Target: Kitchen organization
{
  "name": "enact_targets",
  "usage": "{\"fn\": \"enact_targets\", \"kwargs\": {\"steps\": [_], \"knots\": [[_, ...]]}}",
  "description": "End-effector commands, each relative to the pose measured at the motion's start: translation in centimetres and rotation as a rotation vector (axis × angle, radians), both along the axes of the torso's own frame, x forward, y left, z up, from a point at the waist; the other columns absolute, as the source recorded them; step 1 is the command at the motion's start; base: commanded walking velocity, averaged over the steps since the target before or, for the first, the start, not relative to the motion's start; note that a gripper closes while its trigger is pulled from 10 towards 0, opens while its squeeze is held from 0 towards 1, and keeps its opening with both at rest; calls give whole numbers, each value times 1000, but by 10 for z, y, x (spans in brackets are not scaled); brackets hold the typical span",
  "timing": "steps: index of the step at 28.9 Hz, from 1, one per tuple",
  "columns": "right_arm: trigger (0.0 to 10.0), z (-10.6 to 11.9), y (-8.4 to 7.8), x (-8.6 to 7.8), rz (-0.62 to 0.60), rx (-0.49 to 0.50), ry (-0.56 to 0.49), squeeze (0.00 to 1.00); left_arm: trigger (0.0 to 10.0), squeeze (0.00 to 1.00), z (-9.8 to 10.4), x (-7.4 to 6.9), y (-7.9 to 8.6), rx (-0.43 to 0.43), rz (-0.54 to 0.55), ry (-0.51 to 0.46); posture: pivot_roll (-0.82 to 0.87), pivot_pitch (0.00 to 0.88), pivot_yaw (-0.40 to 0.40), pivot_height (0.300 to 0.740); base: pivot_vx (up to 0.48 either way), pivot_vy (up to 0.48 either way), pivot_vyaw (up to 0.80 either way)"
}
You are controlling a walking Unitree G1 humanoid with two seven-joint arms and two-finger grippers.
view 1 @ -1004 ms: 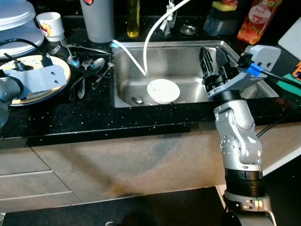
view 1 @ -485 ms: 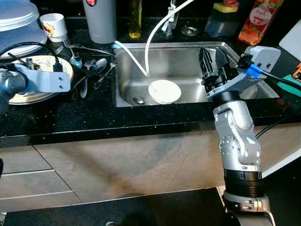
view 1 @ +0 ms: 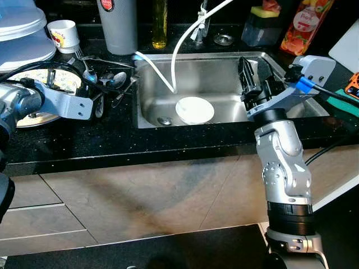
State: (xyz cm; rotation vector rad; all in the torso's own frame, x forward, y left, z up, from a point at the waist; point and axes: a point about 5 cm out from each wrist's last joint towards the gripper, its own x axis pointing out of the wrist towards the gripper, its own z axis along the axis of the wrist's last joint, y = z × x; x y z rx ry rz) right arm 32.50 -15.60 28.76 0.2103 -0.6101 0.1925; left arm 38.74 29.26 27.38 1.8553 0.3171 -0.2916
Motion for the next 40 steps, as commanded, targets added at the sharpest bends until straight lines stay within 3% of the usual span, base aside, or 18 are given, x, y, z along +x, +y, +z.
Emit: {"fn": "enact_targets", "kwargs": {"steps": [1,4,11,12,13,15,17,20,22,27,30,31,32,33,34,35,39,40], "knots": [[10000,-1,-1,-1,-2,7,7,0,0,0,-36,-1,-7,14,-23,132,160,121,-19,740,0,0,0],[10000,-1,-2,-1,-4,7,9,0,0,0,-30,-1,-5,12,-26,110,160,122,-21,740,0,0,0],[10000,0,-3,1,-2,5,8,0,0,0,22,7,-11,45,-56,-167,164,121,-31,740,0,0,0],[10000,0,-2,1,0,4,8,0,10000,0,42,10,-18,56,-91,-278,167,119,-35,740,0,0,0],[10000,0,-2,1,0,4,8,0,10000,0,42,10,-18,56,-91,-278,167,119,-35,740,0,0,0],[10000,1,-1,3,6,2,8,0,10000,0,90,11,-50,-2,-242,-537,167,117,-37,740,0,0,0],[10000,1,-1,3,8,2,8,0,10000,0,98,10,-58,-39,-281,-582,167,117,-37,740,0,0,0],[10000,2,-2,3,6,2,5,0,10000,0,122,-1,-107,-435,-554,-660,159,116,-39,740,0,0,0],[10000,2,-3,4,2,0,6,0,10000,0,132,-8,-132,-793,-677,-635,155,116,-46,740,0,0,0],[10000,5,-4,2,-7,-6,-2,0,10000,0,134,-9,-154,-1405,-746,-435,139,112,-39,740,0,0,0],[10000,5,-7,1,-20,-6,-4,0,10000,0,107,12,-160,-1739,-532,-198,130,121,-35,740,0,0,0],[10000,5,-7,1,-20,-6,-4,0,10000,0,107,12,-160,-1739,-532,-198,130,121,-35,740,0,0,0],[10000,4,-8,0,-23,-8,-1,0,10000,75,73,27,-159,-1711,-320,-119,127,124,-33,740,0,0,0],[10000,4,-8,0,-23,-8,-1,0,10000,75,73,27,-159,-1711,-320,-119,127,124,-33,740,0,0,0],[10000,4,-8,0,-25,-9,-1,0,10000,922,60,29,-159,-1730,-251,-43,127,125,-30,740,0,0,0],[10000,3,-8,0,-26,-9,0,0,10000,1000,51,30,-158,-1743,-209,-2,127,127,-29,740,0,0,0],[10000,2,-10,0,-32,-6,4,0,10000,1000,46,27,-155,-1802,-195,139,131,128,-26,740,0,0,0],[10000,2,-10,0,-32,-6,4,0,10000,871,47,26,-155,-1811,-198,155,131,128,-26,740,0,0,0]]}}
